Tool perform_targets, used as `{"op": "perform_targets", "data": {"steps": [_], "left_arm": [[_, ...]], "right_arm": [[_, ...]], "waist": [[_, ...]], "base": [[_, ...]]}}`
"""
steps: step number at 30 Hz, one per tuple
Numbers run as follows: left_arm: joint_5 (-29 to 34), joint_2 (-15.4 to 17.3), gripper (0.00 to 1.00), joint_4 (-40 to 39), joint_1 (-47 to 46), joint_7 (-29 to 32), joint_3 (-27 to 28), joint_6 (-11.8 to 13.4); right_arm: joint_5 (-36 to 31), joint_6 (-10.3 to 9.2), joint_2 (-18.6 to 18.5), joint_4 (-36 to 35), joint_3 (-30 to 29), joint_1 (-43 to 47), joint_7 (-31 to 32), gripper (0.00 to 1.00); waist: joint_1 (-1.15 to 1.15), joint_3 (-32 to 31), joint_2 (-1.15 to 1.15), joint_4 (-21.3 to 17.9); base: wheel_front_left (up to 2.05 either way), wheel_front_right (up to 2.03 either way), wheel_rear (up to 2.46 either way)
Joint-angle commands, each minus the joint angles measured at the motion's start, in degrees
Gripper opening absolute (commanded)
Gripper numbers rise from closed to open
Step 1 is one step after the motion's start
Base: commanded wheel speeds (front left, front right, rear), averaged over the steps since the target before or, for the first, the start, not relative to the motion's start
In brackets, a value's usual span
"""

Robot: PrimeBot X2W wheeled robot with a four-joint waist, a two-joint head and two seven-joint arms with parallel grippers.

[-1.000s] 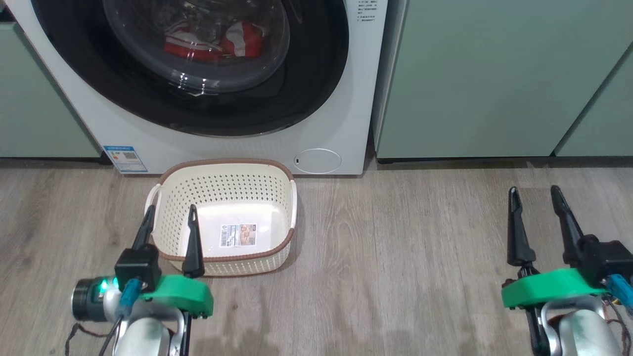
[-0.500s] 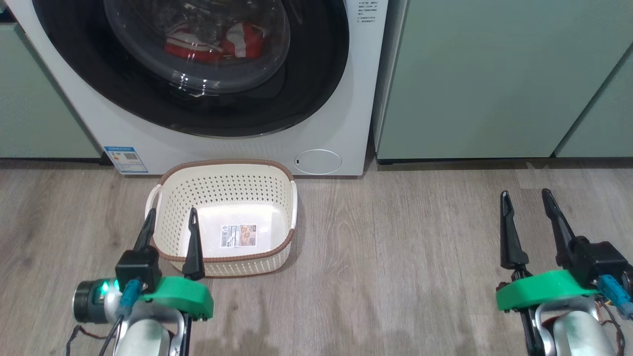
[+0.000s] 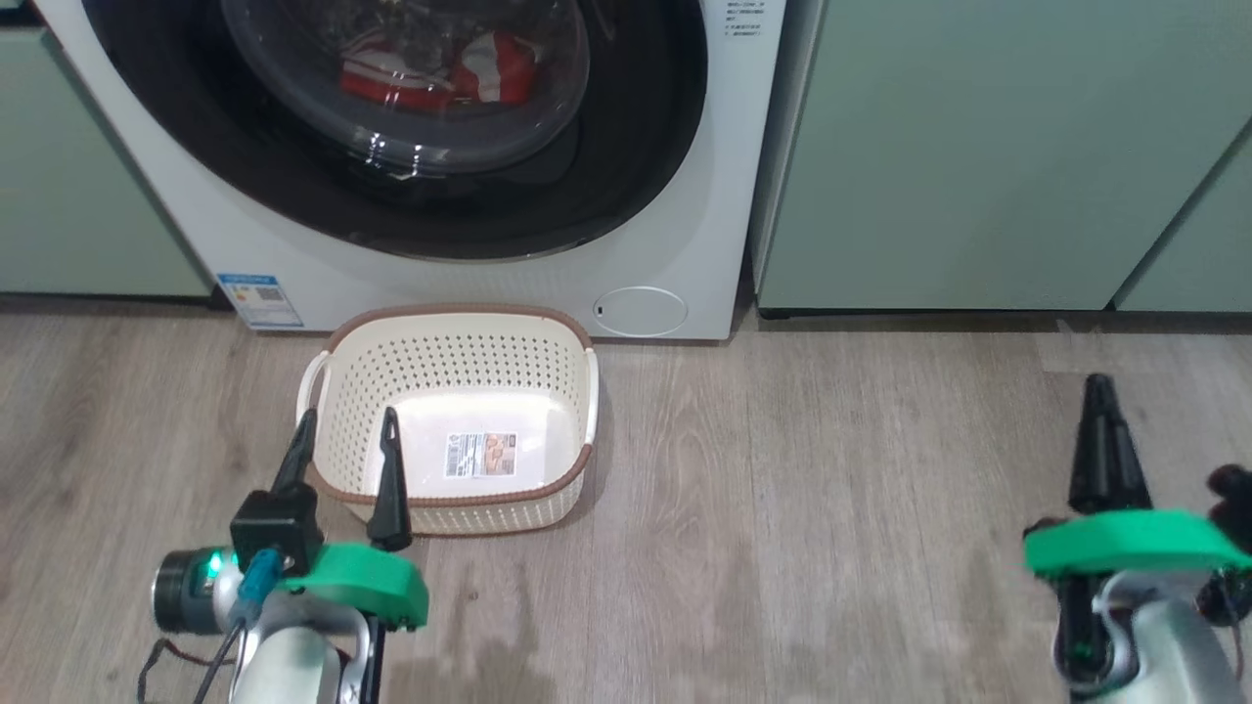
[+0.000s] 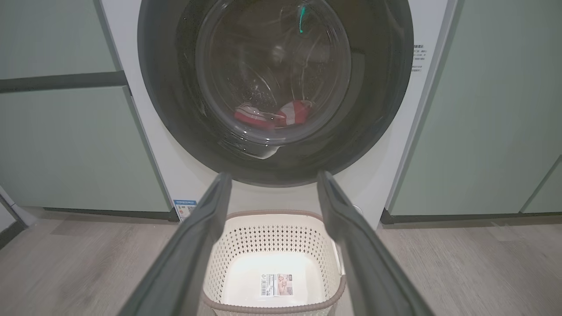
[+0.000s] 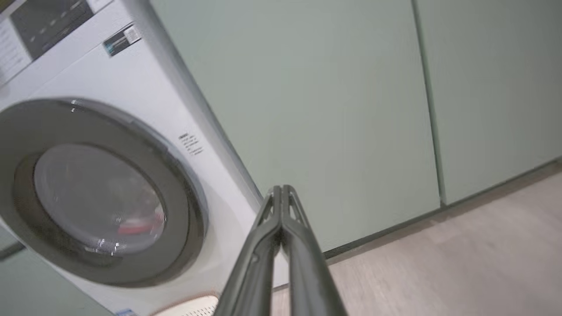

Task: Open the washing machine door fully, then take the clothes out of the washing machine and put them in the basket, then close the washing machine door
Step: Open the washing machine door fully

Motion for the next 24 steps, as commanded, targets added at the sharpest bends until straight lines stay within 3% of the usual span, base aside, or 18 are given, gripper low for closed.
{"op": "perform_targets", "data": {"steps": [1,6,12,16,20,24], "left_arm": [[-0.63,0.32,1.0,-1.98,-2.6,-0.45,1.38,0.09],[-2.1,0.31,1.0,-3.05,-3.51,-0.45,-0.31,0.47],[-3.41,0.31,1.0,-3.95,-5.57,-0.45,-1.77,0.57],[-4.27,0.31,1.0,-4.43,-6.94,-0.45,-2.96,0.7],[-5.21,0.31,1.0,-5.02,-8.75,-0.45,-4.61,0.76],[-5.98,0.31,1.0,-5.69,-10.66,-0.45,-6.0,0.91]], "right_arm": [[3.56,0.42,-0.79,-0.49,0.89,-3.94,-0.52,0.0],[22.35,0.42,-1.53,5.67,1.14,-10.54,-0.52,0.0],[43.46,0.42,-9.6,10.55,6.36,-20.08,3.07,0.0],[54.7,0.42,-14.01,12.7,6.42,-26.52,10.93,0.0],[62.4,0.42,-17.72,14.95,5.39,-33.38,20.81,0.0],[64.82,0.42,-20.63,15.98,5.97,-39.71,28.79,0.0]], "waist": [[0.0,0.52,0.0,0.5],[0.0,3.73,0.0,2.37],[0.0,8.49,0.0,4.93],[0.0,11.46,0.0,6.76],[0.0,14.55,0.0,8.72],[0.0,17.73,0.0,10.41]], "base": [[0.0,0.0,0.0],[0.0,0.0,0.0],[0.0,0.0,0.0],[0.0,0.0,0.0],[0.0,0.0,0.0],[0.0,0.0,0.0]]}}
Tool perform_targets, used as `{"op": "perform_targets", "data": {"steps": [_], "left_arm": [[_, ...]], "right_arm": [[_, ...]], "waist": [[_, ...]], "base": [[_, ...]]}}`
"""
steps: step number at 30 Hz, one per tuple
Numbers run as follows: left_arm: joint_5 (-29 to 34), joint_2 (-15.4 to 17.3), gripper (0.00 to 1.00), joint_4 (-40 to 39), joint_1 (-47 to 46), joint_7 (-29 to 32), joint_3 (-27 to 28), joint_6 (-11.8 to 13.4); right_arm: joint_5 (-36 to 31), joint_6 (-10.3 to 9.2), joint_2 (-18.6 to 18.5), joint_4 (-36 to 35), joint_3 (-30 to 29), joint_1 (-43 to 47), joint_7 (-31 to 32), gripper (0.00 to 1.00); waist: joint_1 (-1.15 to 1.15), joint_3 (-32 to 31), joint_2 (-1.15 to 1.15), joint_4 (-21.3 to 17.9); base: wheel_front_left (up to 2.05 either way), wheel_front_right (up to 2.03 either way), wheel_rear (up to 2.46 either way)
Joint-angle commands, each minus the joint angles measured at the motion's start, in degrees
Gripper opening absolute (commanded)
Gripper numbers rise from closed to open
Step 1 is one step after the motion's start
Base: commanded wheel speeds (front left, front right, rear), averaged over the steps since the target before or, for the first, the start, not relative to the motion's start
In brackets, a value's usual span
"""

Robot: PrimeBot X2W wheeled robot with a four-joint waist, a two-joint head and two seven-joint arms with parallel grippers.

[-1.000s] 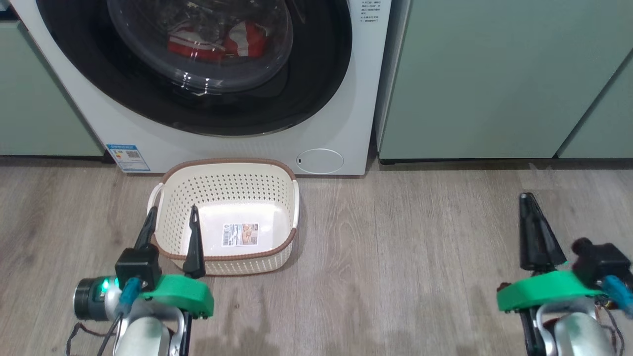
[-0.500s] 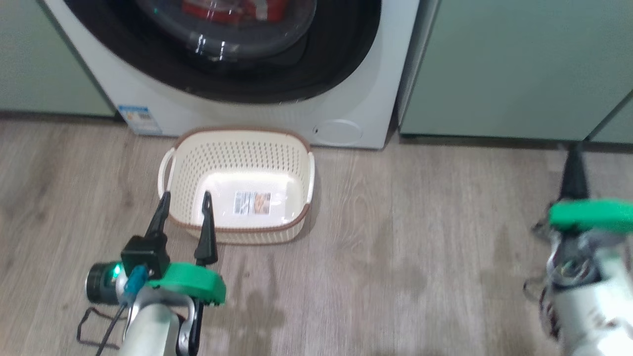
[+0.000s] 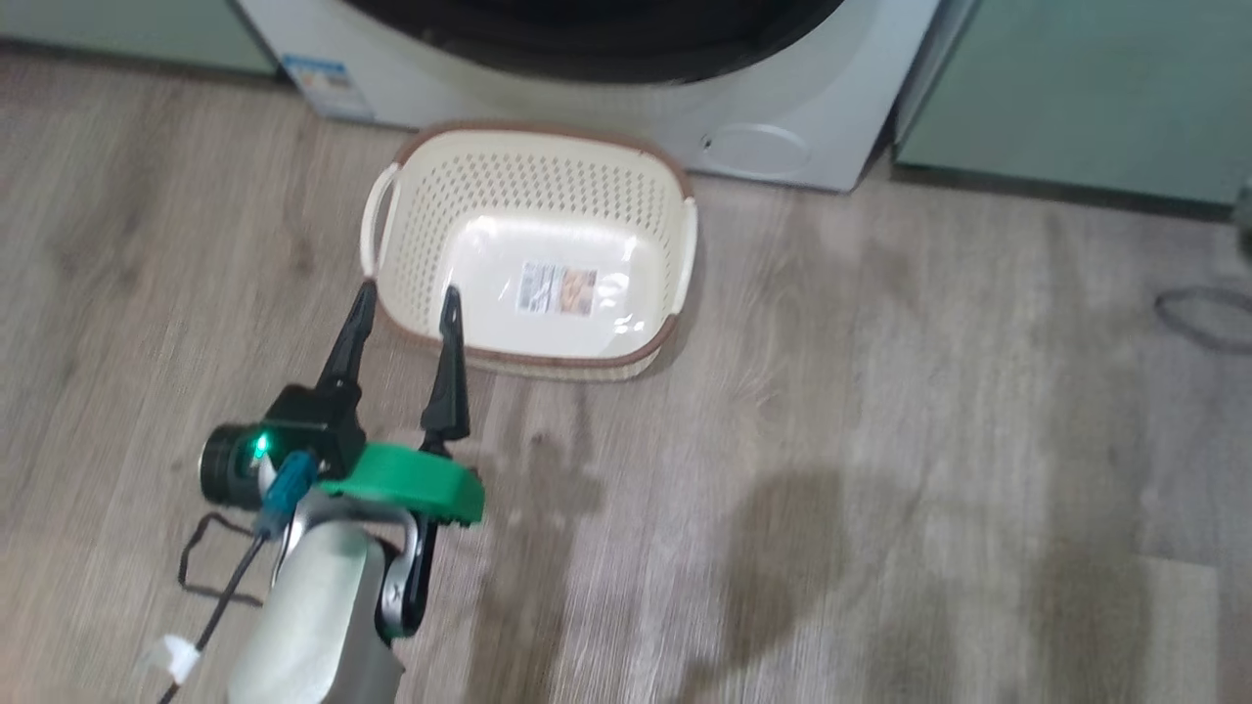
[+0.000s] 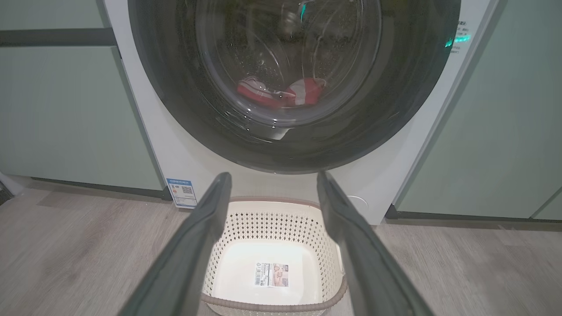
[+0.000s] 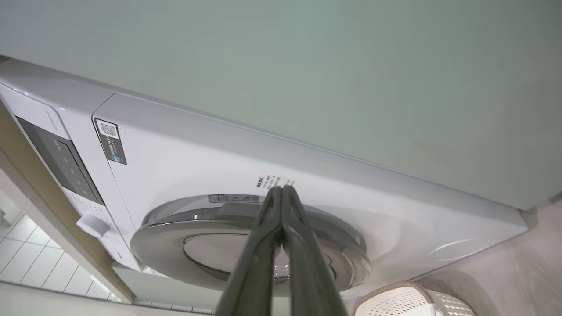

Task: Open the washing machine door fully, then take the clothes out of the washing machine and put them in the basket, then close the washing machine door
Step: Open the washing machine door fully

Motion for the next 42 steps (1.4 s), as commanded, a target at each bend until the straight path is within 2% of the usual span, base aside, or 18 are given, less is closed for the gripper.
{"op": "perform_targets", "data": {"steps": [1,8,17,23,34,42], "left_arm": [[-0.37,0.54,1.0,-2.17,-2.51,-0.44,1.26,0.39],[-2.28,0.54,1.0,-3.15,-5.75,-0.44,-1.61,1.1],[-4.59,0.53,1.0,-4.34,-9.21,-0.44,-5.28,2.39],[-5.49,0.53,1.0,-4.8,-10.12,-0.44,-6.36,2.99],[-6.71,0.53,1.0,-5.47,-11.12,-0.44,-7.51,3.63],[-7.31,0.53,1.0,-5.68,-11.31,-0.44,-7.35,4.1]], "right_arm": [[0.65,0.43,-1.41,-1.39,1.04,-3.13,2.23,0.0],[0.01,0.43,-3.01,1.31,4.07,-13.97,10.69,0.0],[-2.4,0.43,-3.16,4.59,8.57,-25.65,16.88,0.0],[-3.74,0.43,-3.21,5.49,10.73,-30.15,18.53,0.0],[-5.31,0.43,-3.37,7.12,13.26,-36.41,17.48,0.0],[-4.25,0.43,-3.33,5.65,15.92,-35.66,20.03,0.0]], "waist": [[0.0,3.13,0.0,2.14],[0.0,8.6,0.0,4.82],[0.0,14.09,0.0,8.03],[0.0,16.1,0.0,9.11],[0.0,18.19,0.0,10.47],[0.0,18.22,0.0,10.6]], "base": [[0.0,0.0,0.0],[0.0,0.0,0.0],[0.0,0.0,0.0],[0.0,0.0,0.0],[0.0,0.0,0.0],[0.0,0.0,0.0]]}}
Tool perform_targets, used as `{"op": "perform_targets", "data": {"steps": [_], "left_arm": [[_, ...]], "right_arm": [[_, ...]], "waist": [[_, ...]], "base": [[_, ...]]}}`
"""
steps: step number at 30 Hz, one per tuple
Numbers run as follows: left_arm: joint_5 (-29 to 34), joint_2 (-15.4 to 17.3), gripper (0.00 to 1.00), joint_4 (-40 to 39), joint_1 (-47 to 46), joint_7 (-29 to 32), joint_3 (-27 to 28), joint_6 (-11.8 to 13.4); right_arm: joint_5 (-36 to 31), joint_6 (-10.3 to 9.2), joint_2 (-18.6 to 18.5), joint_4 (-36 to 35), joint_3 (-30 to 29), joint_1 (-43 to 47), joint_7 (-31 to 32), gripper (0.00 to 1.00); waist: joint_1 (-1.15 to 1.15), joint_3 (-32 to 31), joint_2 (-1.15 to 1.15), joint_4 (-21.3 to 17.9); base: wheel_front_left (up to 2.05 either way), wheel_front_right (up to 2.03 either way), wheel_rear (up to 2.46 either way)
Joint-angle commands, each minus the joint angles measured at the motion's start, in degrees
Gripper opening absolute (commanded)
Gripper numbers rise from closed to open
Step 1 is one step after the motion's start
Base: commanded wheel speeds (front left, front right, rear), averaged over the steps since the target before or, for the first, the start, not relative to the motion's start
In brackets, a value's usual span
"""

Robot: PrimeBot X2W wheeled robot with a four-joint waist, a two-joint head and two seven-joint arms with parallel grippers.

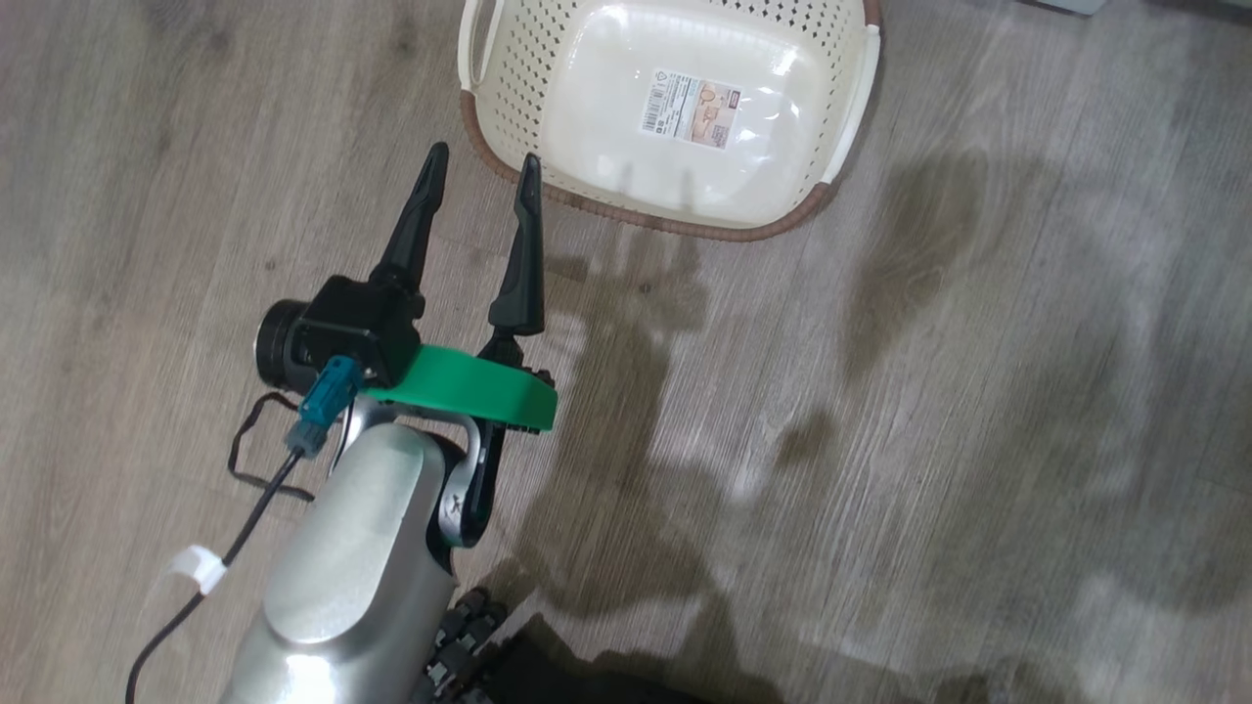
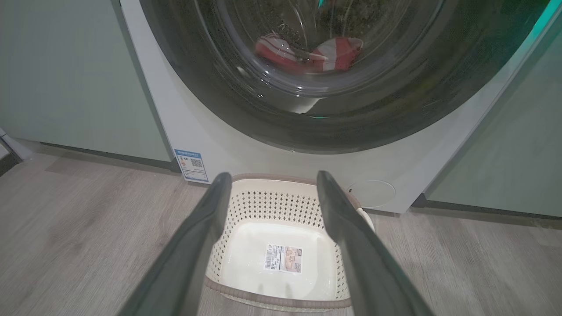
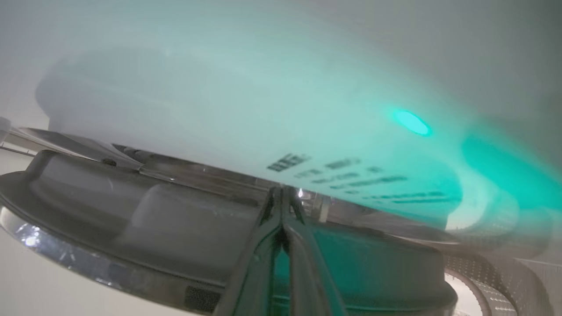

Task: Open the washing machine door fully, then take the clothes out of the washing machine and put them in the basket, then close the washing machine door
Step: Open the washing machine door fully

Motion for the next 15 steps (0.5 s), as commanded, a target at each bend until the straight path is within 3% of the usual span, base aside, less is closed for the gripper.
{"op": "perform_targets", "data": {"steps": [1,15], "left_arm": [[-0.26,1.16,1.0,-1.64,-0.45,-0.38,2.04,0.48],[0.76,1.16,1.0,-0.08,1.57,-0.38,4.04,-0.49]], "right_arm": [[0.86,0.44,0.84,-3.31,0.99,0.76,1.54,0.0],[3.85,0.44,1.31,-9.3,5.83,12.94,8.47,0.0]], "waist": [[0.0,-0.33,0.0,-0.21],[0.0,-6.35,0.0,-1.07]], "base": [[0.0,0.0,0.0],[0.0,0.0,0.0]]}}
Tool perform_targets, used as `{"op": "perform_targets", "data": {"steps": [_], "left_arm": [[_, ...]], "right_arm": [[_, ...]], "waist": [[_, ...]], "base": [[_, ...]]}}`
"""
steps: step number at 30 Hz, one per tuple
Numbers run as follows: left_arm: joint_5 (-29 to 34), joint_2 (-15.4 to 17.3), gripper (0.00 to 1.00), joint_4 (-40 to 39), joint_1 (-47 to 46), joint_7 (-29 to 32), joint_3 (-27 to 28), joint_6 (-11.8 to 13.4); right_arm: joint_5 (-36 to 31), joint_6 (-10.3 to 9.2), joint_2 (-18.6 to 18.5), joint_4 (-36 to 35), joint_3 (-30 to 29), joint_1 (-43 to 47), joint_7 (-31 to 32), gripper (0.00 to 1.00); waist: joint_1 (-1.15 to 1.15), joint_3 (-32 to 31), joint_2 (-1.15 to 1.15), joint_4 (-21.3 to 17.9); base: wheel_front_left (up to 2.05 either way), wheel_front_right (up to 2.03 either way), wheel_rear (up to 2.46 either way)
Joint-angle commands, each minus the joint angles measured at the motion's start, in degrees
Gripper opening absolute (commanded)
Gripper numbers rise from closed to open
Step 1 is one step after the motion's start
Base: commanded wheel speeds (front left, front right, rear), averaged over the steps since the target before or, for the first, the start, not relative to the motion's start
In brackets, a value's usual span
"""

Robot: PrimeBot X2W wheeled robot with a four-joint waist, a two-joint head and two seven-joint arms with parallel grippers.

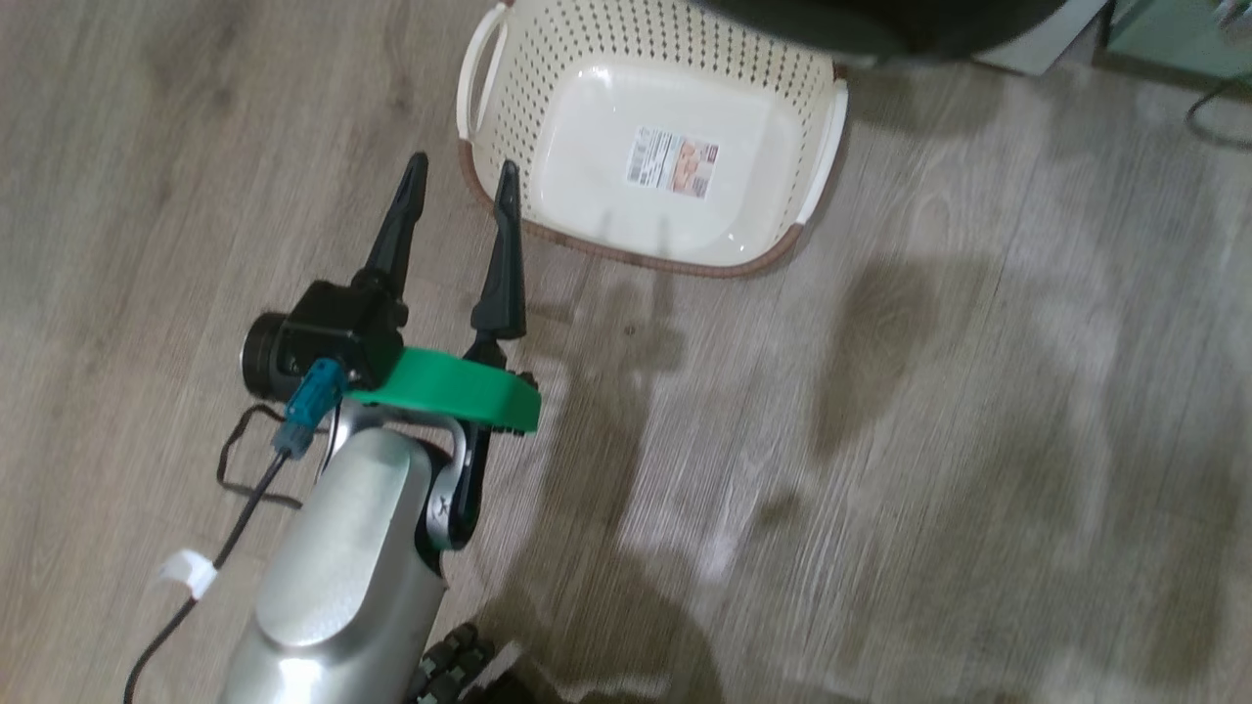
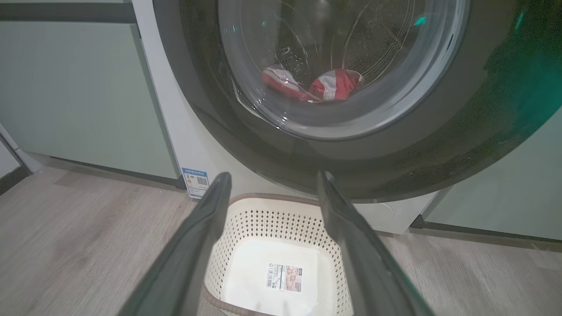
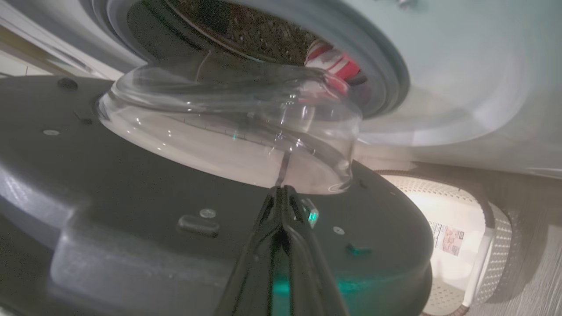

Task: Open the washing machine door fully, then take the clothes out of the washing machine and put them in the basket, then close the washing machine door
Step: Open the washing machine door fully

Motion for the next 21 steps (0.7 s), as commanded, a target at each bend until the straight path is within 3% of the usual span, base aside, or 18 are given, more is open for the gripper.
{"op": "perform_targets", "data": {"steps": [1,21], "left_arm": [[0.77,1.17,1.0,-1.07,1.39,-0.38,2.45,-0.41],[3.38,1.17,1.0,1.4,8.36,-0.38,4.96,-2.13]], "right_arm": [[0.6,0.44,1.37,-3.05,0.8,2.28,1.01,0.0],[3.54,0.44,7.61,-8.86,3.94,20.33,4.54,0.0]], "waist": [[0.0,-2.06,0.0,-0.05],[0.0,-15.03,0.0,2.77]], "base": [[0.0,0.0,0.0],[0.0,0.0,0.0]]}}
